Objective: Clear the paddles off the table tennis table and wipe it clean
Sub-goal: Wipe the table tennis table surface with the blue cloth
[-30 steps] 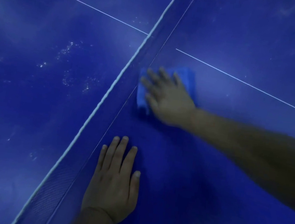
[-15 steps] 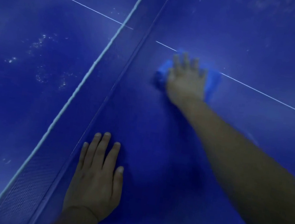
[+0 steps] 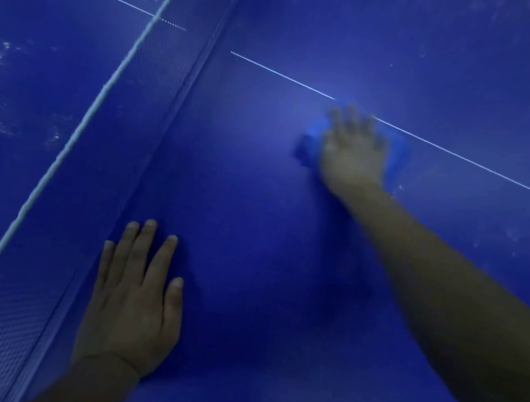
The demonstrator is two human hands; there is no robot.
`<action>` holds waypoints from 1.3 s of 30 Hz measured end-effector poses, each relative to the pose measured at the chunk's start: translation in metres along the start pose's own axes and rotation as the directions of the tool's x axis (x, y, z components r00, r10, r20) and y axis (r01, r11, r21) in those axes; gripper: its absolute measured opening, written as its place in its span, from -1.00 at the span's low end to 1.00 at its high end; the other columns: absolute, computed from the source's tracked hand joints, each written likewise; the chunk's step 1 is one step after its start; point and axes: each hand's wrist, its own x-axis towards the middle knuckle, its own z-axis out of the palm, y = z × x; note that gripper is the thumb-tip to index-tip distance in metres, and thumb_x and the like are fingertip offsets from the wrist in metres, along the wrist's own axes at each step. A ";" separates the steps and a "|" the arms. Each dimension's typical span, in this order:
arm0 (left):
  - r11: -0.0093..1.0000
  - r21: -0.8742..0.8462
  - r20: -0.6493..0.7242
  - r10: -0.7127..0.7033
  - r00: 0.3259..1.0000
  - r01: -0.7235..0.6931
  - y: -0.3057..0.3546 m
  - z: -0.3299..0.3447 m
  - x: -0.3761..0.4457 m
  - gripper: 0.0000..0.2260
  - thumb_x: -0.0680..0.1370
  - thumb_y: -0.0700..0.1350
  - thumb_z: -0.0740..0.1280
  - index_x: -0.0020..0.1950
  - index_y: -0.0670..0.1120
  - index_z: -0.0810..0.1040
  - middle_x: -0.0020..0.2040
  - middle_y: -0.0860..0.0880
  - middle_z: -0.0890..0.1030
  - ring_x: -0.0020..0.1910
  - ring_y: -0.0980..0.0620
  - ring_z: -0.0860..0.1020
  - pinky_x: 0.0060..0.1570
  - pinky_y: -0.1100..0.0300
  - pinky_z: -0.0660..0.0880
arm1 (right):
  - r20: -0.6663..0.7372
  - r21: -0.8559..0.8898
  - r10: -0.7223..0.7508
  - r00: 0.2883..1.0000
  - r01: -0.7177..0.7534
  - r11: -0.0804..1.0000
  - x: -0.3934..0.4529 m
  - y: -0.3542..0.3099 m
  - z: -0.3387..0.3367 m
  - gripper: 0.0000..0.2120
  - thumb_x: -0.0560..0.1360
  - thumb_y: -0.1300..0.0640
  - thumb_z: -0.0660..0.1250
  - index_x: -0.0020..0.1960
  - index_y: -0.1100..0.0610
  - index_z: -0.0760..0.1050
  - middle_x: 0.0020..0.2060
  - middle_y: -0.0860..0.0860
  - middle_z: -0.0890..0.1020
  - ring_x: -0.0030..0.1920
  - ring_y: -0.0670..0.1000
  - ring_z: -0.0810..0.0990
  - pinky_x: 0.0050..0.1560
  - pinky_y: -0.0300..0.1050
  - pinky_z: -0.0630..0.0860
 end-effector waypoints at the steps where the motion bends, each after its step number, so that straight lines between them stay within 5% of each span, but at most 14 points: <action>1: 1.000 -0.001 0.001 -0.001 1.000 0.001 0.001 0.000 0.000 -0.47 0.60 0.06 0.03 0.48 -0.19 0.39 0.56 -0.20 0.25 0.58 -0.16 0.11 0.56 0.01 -0.16 | -0.008 0.031 0.235 0.972 -0.235 0.971 -0.005 0.029 -0.018 -0.43 0.61 -0.09 -0.16 0.60 -0.05 0.11 0.60 0.00 0.11 0.57 0.20 0.06 0.49 0.32 0.06; 5: 1.000 0.006 -0.009 0.011 1.000 -0.011 0.000 0.001 0.000 -0.47 0.61 0.05 0.04 0.51 -0.17 0.34 0.57 -0.19 0.21 0.58 -0.16 0.09 0.57 0.01 -0.18 | 0.061 0.071 0.604 0.795 -0.607 0.792 -0.007 0.070 -0.018 -0.47 0.67 -0.11 -0.11 0.62 -0.06 0.02 0.62 -0.01 0.00 0.59 0.20 -0.06 0.50 0.38 -0.09; 8: 1.000 0.007 -0.008 0.013 1.000 -0.013 0.000 0.001 0.000 -0.47 0.61 0.05 0.03 0.52 -0.16 0.33 0.58 -0.20 0.20 0.58 -0.17 0.09 0.56 0.02 -0.20 | 0.057 0.004 0.103 0.993 -0.104 0.995 -0.036 0.005 -0.008 -0.44 0.63 -0.12 -0.15 0.61 -0.05 0.08 0.61 0.00 0.08 0.59 0.20 0.03 0.49 0.33 -0.03; 11: 1.000 0.012 0.004 0.017 1.000 -0.017 0.000 0.001 0.000 -0.47 0.62 0.05 0.01 0.51 -0.17 0.35 0.57 -0.20 0.22 0.59 -0.16 0.09 0.56 0.04 -0.21 | 0.208 -0.052 -0.269 0.940 0.285 0.957 -0.051 0.023 -0.013 -0.37 0.58 -0.14 -0.20 0.59 0.01 0.17 0.58 0.04 0.19 0.56 0.23 0.15 0.46 0.33 0.07; 15: 1.000 0.010 0.007 0.005 1.000 -0.005 0.002 0.001 -0.001 -0.47 0.62 0.06 0.01 0.52 -0.16 0.34 0.58 -0.19 0.21 0.59 -0.13 0.06 0.56 0.06 -0.23 | 0.126 -0.063 0.445 0.887 -0.441 0.895 -0.014 0.139 -0.028 -0.43 0.63 -0.13 -0.19 0.62 -0.06 0.02 0.62 -0.02 0.01 0.59 0.18 -0.02 0.51 0.32 -0.03; 17: 1.000 0.002 0.023 0.002 1.000 -0.003 0.001 0.001 -0.001 -0.46 0.63 0.08 -0.01 0.53 -0.15 0.31 0.59 -0.17 0.18 0.60 -0.11 0.02 0.56 0.06 -0.24 | 0.134 -0.003 0.522 0.843 -0.526 0.850 -0.018 0.125 -0.029 -0.47 0.66 -0.11 -0.13 0.62 -0.08 0.01 0.62 -0.04 0.00 0.59 0.17 -0.06 0.52 0.32 -0.08; 20: 1.000 -0.001 0.034 -0.006 0.999 0.006 0.001 0.000 -0.002 -0.45 0.63 0.10 -0.04 0.57 -0.12 0.25 0.61 -0.15 0.12 0.62 -0.08 -0.03 0.56 0.06 -0.26 | 0.094 -0.025 -0.081 0.992 0.084 0.996 -0.075 0.052 -0.014 -0.43 0.61 -0.10 -0.12 0.58 0.02 0.21 0.57 0.08 0.21 0.55 0.26 0.14 0.46 0.38 0.09; 23: 1.000 -0.010 0.023 0.010 1.000 -0.010 0.002 -0.002 -0.003 -0.46 0.63 0.09 -0.02 0.58 -0.09 0.22 0.62 -0.15 0.10 0.62 -0.09 -0.05 0.55 0.05 -0.26 | 0.206 -0.037 -0.552 0.808 0.570 0.821 -0.116 0.053 -0.014 -0.48 0.62 -0.09 0.01 0.54 0.03 0.29 0.53 0.08 0.30 0.52 0.23 0.23 0.44 0.33 0.13; 26: 1.000 0.002 0.037 0.011 0.999 -0.011 0.001 -0.001 -0.002 -0.48 0.64 0.08 -0.02 0.57 -0.07 0.26 0.61 -0.14 0.13 0.62 -0.10 -0.04 0.55 0.05 -0.27 | 0.133 -0.108 -0.139 0.981 0.153 0.982 -0.058 0.121 -0.021 -0.42 0.60 -0.11 -0.09 0.58 0.03 0.18 0.56 0.11 0.22 0.53 0.27 0.19 0.42 0.37 0.15; 29: 1.000 0.013 0.044 0.007 0.999 -0.008 0.002 0.001 -0.001 -0.48 0.64 0.09 -0.03 0.56 -0.07 0.28 0.61 -0.13 0.16 0.61 -0.11 -0.02 0.55 0.06 -0.27 | 0.107 0.006 0.463 0.880 -0.466 0.885 -0.020 0.154 -0.030 -0.46 0.65 -0.11 -0.10 0.62 -0.07 0.04 0.61 -0.03 0.03 0.58 0.18 0.00 0.50 0.34 -0.03; 31: 1.000 0.006 0.056 0.007 0.998 -0.007 0.001 0.001 0.000 -0.47 0.63 0.09 -0.04 0.56 -0.07 0.28 0.61 -0.13 0.16 0.61 -0.11 -0.02 0.55 0.08 -0.28 | 0.115 -0.008 0.411 0.904 -0.413 0.911 -0.033 0.118 -0.025 -0.47 0.66 -0.10 -0.10 0.62 -0.06 0.04 0.62 -0.02 0.02 0.59 0.19 -0.01 0.50 0.35 -0.05; 33: 1.000 -0.003 0.058 0.007 0.998 -0.007 0.000 0.000 -0.001 -0.46 0.63 0.10 -0.04 0.56 -0.07 0.30 0.60 -0.14 0.17 0.61 -0.12 -0.01 0.55 0.09 -0.29 | 0.106 -0.018 0.034 0.994 -0.033 0.999 -0.066 0.067 -0.014 -0.45 0.63 -0.12 -0.14 0.60 -0.04 0.10 0.60 0.01 0.10 0.58 0.21 0.05 0.49 0.33 -0.01; 36: 1.000 -0.006 0.060 0.009 0.998 -0.009 0.001 0.000 -0.001 -0.46 0.63 0.10 -0.04 0.56 -0.07 0.29 0.60 -0.13 0.17 0.61 -0.10 -0.03 0.54 0.11 -0.31 | 0.218 0.009 -0.388 0.896 0.395 0.919 -0.094 0.043 -0.014 -0.42 0.60 -0.17 -0.14 0.58 -0.05 0.18 0.58 -0.02 0.18 0.57 0.17 0.10 0.49 0.29 -0.01; 39: 1.000 -0.002 0.060 0.007 0.998 -0.007 0.000 0.000 0.000 -0.46 0.63 0.11 -0.05 0.56 -0.06 0.29 0.61 -0.12 0.16 0.61 -0.09 -0.04 0.54 0.12 -0.31 | 0.154 -0.086 -0.037 0.987 0.051 0.995 -0.044 0.105 -0.019 -0.35 0.55 -0.20 -0.22 0.60 -0.07 0.11 0.60 -0.01 0.12 0.58 0.17 0.06 0.50 0.29 0.00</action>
